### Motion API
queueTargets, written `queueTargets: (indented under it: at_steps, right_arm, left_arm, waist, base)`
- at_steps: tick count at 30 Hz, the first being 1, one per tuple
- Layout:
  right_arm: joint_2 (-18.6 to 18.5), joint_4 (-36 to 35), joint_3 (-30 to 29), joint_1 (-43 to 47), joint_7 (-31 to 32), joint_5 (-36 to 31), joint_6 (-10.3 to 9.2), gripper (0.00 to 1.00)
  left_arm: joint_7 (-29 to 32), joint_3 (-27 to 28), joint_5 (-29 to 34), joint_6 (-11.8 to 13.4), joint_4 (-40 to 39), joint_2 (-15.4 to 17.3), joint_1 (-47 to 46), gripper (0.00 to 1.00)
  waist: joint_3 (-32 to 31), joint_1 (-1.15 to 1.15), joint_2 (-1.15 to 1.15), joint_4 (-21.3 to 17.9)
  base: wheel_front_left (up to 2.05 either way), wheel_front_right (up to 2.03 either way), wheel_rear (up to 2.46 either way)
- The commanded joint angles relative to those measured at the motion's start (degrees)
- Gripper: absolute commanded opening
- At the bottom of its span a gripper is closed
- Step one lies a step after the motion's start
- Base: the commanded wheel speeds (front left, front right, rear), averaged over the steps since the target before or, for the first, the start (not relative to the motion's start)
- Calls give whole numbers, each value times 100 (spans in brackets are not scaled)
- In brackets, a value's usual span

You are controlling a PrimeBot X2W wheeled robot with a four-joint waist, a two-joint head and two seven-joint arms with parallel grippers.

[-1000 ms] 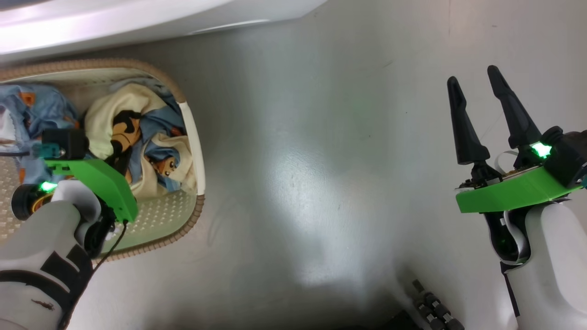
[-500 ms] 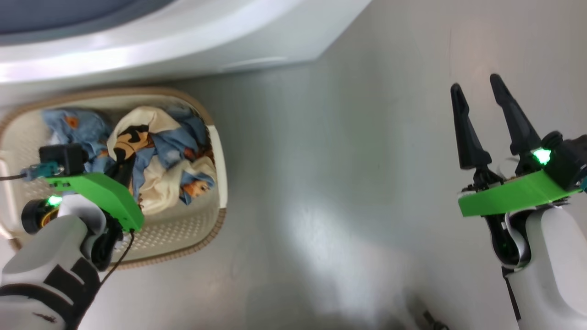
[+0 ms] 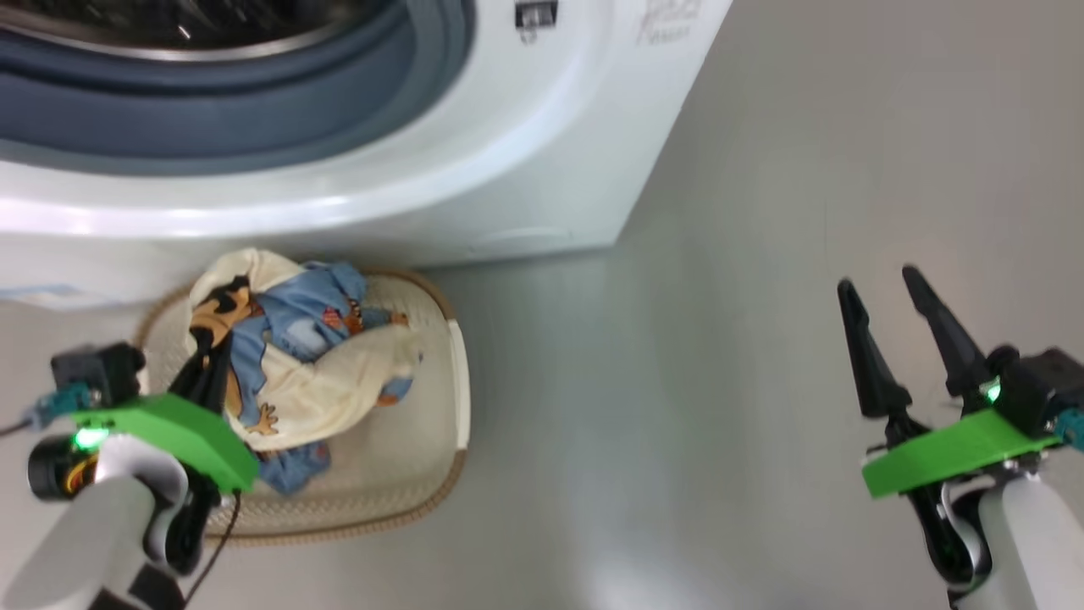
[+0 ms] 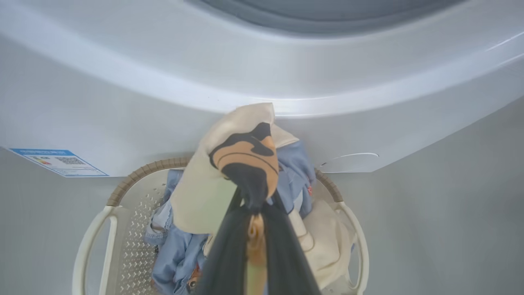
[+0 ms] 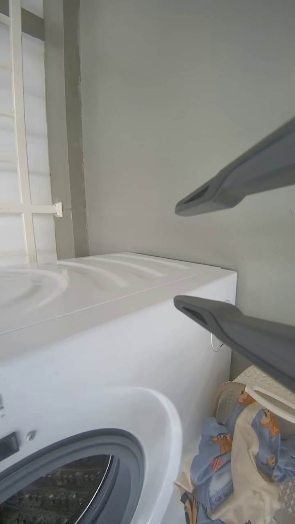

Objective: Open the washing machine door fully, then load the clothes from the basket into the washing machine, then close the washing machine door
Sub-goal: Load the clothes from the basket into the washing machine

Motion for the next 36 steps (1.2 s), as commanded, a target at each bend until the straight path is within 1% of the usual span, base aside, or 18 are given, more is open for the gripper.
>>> queueTargets:
  at_steps: [1, 6, 11, 18, 24, 29, 36]
  right_arm:
    - [-83, -86, 120, 238, -27, 84, 9, 100]
    - [-196, -31, 116, 550, -27, 164, 9, 100]
    - [-275, -23, 127, 818, -27, 223, 9, 100]
    - [-348, -51, 6, 1179, -27, 293, 9, 100]
    - [-387, -70, -109, 1538, -27, 344, 9, 100]
    - [-391, -129, -152, 1691, -27, 349, 9, 100]
    - [-362, -197, -239, 1695, -27, 325, 9, 100]
  left_arm:
    - [-77, 412, 207, -9, -205, 188, 208, 0]
    - [-77, 1275, 1003, -9, -816, 45, 858, 0]
    - [-77, 2059, 1742, -9, -1565, -127, 1524, 0]
    - [-77, 2852, 2605, -9, -2600, -386, 2481, 0]
    - [-77, 3367, 3118, -9, -3290, -685, 3342, 0]
    - [-77, 3633, 3427, -9, -3807, -926, 3919, 0]
    - [-77, 3748, 3516, -9, -4087, -1149, 4117, 0]
  waist:
    - [-789, 0, 0, 221]
    - [-1281, 0, 0, 250]
    - [-1640, 0, 0, 239]
    - [-2032, 0, 0, 242]
    - [-2358, 0, 0, 247]
    - [-2410, 0, 0, 233]
    - [-2289, 0, 0, 252]
  base:
    - [0, 0, 0]
    - [0, 0, 0]
    - [0, 0, 0]
    - [0, 0, 0]
    - [0, 0, 0]
    - [0, 0, 0]
    - [0, 0, 0]
